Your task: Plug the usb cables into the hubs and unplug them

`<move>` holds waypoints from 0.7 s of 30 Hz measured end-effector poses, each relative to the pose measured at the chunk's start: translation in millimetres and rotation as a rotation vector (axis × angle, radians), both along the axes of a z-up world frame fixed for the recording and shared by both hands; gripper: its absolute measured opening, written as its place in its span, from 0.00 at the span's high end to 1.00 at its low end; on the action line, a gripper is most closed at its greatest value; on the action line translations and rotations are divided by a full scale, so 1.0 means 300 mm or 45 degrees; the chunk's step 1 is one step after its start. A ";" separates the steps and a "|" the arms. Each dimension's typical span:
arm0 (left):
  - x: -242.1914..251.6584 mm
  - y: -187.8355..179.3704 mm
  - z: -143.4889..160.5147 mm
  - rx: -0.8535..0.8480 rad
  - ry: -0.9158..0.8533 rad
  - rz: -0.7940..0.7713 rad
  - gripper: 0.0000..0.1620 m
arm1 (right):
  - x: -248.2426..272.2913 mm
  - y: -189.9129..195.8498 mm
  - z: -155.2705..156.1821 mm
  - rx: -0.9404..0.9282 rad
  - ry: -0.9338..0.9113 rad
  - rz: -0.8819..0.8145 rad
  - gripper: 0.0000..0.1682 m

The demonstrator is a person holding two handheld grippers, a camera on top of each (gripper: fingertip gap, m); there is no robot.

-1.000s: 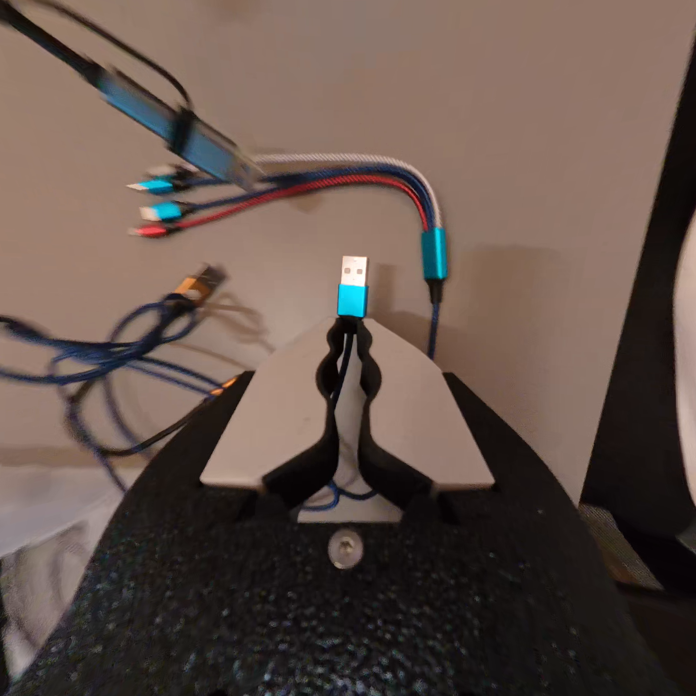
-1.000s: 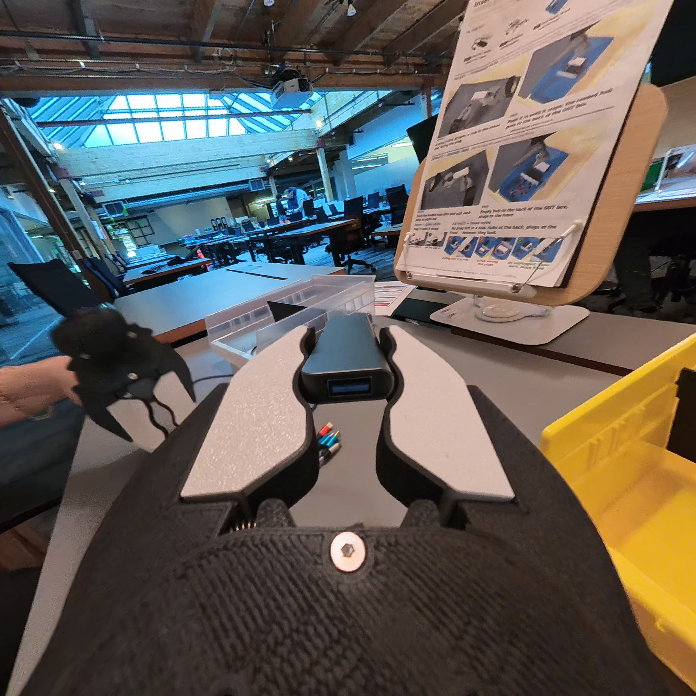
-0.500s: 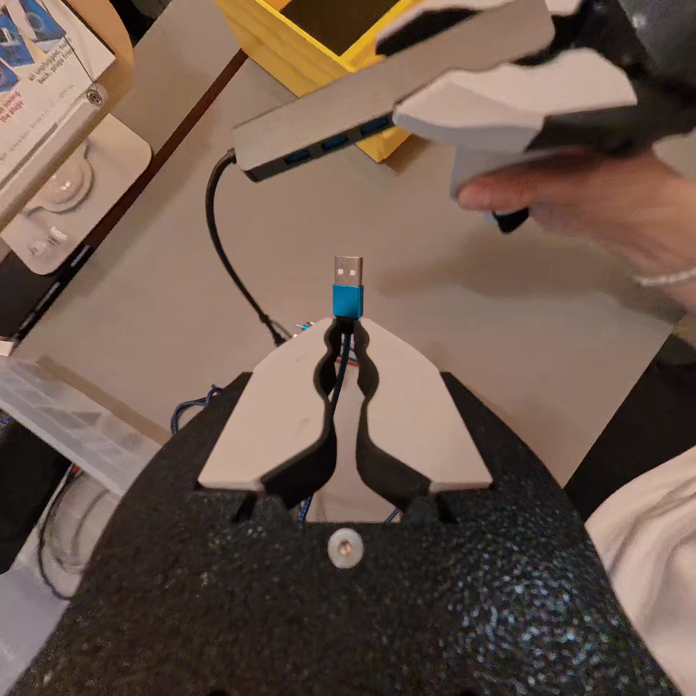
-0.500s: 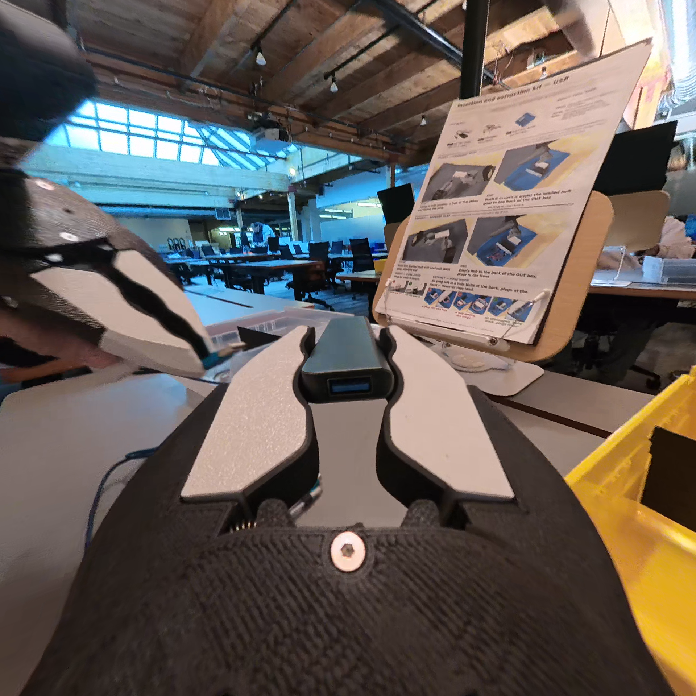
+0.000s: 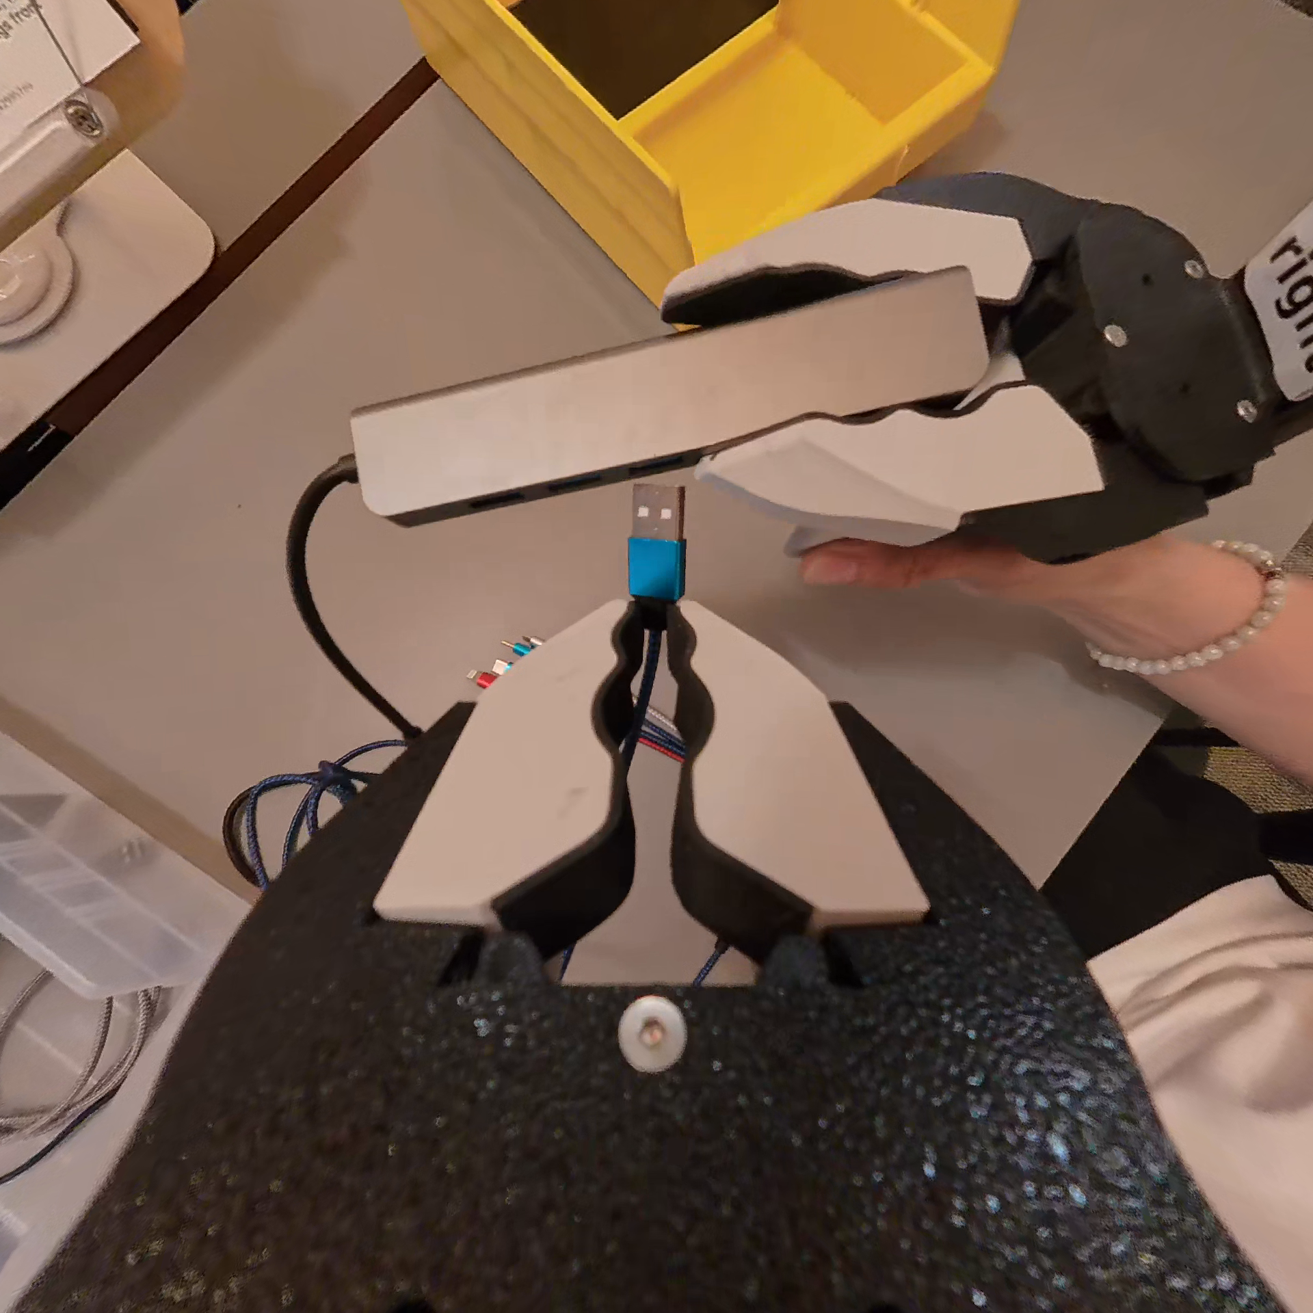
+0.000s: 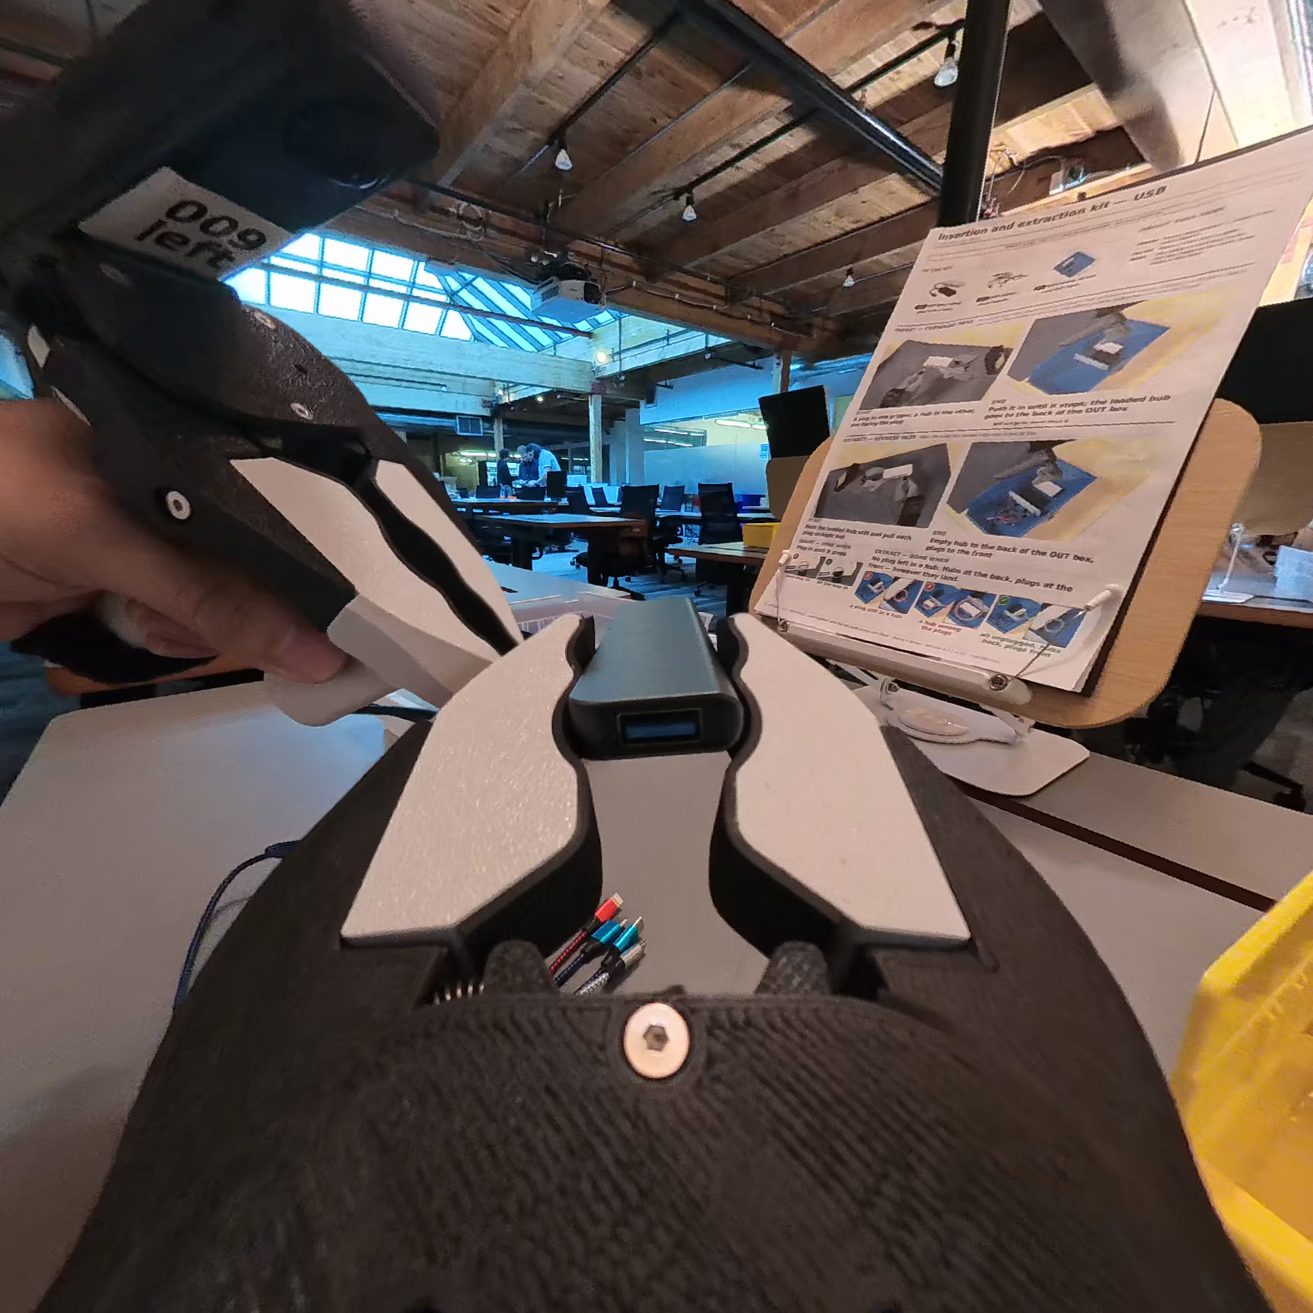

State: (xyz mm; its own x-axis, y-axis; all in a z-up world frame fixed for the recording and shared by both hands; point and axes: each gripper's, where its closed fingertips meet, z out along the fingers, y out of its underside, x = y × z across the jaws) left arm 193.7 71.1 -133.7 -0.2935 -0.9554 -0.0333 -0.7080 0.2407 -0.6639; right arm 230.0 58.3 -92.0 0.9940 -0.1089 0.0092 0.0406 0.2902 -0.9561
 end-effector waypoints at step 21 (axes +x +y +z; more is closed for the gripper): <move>-0.012 0.054 -0.025 0.229 0.055 0.105 0.96 | -0.023 0.041 -0.041 -0.132 -0.298 -0.244 0.79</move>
State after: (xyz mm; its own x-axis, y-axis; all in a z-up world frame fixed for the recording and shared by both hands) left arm 190.2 87.3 -141.2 -0.2193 -0.9560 -0.1950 -0.7571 0.2928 -0.5840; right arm 223.1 70.6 -104.3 0.9251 -0.2807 0.2559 0.3074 0.1577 -0.9384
